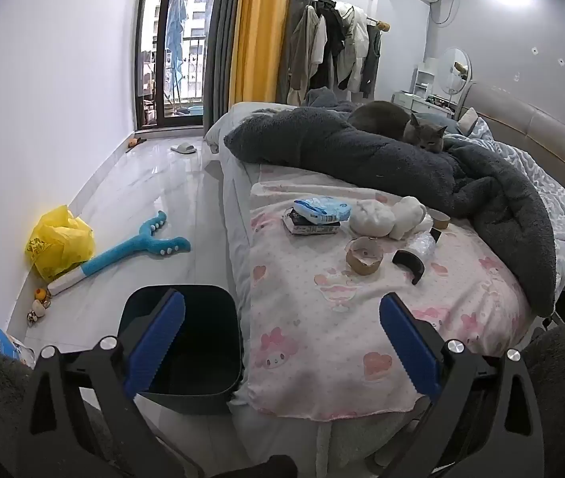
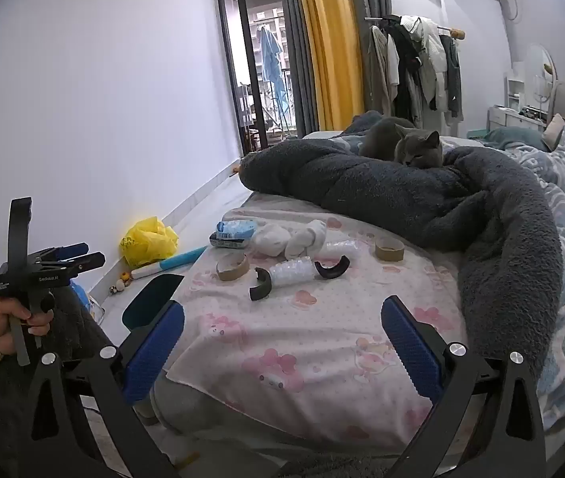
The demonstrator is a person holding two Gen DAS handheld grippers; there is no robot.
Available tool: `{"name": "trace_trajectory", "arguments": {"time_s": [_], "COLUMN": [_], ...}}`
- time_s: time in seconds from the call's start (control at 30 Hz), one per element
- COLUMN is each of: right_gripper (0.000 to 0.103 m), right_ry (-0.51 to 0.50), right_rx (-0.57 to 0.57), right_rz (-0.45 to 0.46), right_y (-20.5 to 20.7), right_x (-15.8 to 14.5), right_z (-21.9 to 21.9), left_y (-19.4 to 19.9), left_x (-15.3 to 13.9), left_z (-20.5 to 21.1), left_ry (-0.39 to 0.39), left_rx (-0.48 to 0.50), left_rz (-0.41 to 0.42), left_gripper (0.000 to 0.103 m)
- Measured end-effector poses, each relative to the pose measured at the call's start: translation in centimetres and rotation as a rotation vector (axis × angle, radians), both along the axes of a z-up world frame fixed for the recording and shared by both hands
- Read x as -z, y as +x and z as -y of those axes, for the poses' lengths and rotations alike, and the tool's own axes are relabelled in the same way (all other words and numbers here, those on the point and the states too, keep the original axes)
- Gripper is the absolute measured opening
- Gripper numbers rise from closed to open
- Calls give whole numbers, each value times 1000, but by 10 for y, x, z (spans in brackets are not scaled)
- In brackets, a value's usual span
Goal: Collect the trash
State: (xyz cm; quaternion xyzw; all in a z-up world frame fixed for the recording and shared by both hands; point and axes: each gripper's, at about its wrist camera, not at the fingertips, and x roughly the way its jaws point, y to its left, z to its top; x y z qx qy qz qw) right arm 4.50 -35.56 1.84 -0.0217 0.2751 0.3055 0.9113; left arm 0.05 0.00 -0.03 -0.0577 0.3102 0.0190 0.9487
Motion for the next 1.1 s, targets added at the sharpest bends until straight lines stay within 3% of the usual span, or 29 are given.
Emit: {"name": "trace_trajectory", "arguments": {"time_s": [1.1], "right_gripper": [100], "right_ry": [14], "right_rx": [2], "right_rz": [-10], "right_y": [3], "right_x": [1], "right_z": [3], "left_y": [-2], "left_x": [0], "left_z": [5], "left_ry": [15], "left_rx": [13], "left_rz": [9], "left_gripper": [100]}}
